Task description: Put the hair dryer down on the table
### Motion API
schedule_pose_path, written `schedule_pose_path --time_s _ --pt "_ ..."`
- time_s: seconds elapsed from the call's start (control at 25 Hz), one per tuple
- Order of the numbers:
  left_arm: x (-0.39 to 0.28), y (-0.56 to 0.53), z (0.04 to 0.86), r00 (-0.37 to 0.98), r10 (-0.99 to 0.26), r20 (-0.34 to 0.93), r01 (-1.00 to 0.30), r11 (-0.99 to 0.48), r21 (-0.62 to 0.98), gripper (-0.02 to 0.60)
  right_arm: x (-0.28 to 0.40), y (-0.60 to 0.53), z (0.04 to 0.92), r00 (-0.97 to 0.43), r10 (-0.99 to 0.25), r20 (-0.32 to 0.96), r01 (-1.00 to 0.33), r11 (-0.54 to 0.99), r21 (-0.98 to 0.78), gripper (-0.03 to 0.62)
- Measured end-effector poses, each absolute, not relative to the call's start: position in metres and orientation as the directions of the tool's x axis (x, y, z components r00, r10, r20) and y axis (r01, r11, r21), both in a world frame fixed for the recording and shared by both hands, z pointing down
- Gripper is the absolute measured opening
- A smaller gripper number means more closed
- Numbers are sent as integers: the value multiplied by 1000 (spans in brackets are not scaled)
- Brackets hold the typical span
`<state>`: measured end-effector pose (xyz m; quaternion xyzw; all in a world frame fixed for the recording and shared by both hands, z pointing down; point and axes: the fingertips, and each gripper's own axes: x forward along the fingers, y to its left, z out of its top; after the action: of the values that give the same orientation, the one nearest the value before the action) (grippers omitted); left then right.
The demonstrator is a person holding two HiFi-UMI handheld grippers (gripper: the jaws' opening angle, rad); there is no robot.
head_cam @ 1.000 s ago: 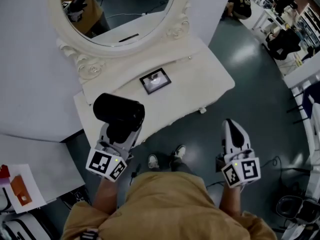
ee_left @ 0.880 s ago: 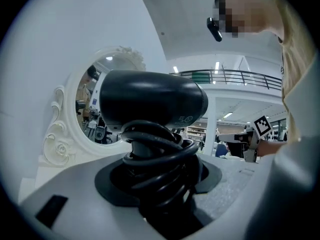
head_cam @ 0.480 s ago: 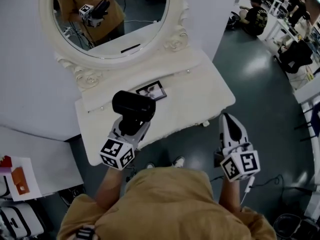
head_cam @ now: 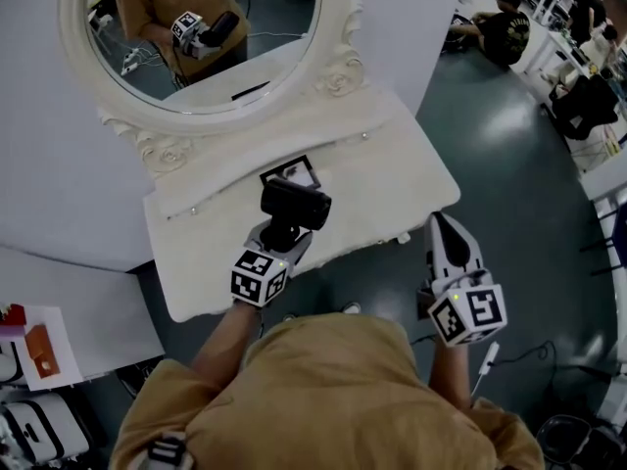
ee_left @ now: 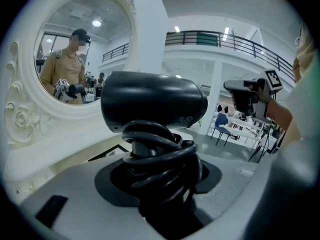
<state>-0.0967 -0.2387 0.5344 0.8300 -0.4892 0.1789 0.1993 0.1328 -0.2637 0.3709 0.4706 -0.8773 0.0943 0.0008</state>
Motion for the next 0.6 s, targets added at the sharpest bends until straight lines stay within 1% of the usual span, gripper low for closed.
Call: schedule_pose_path --time_s 0.24,0.4,0.6 --pt "-84 -254 595 471 -647 600 -869 -458 187 238 132 -263 372 -553 -829 89 -830 537 -153 3" --pt "-75 -267 627 463 -592 660 -860 -480 173 238 137 -261 377 -539 -835 109 -840 521 -152 3" --pt "-65 -277 657 452 -540 710 -852 -496 166 239 144 -256 382 -514 -848 125 -855 496 -151 3"
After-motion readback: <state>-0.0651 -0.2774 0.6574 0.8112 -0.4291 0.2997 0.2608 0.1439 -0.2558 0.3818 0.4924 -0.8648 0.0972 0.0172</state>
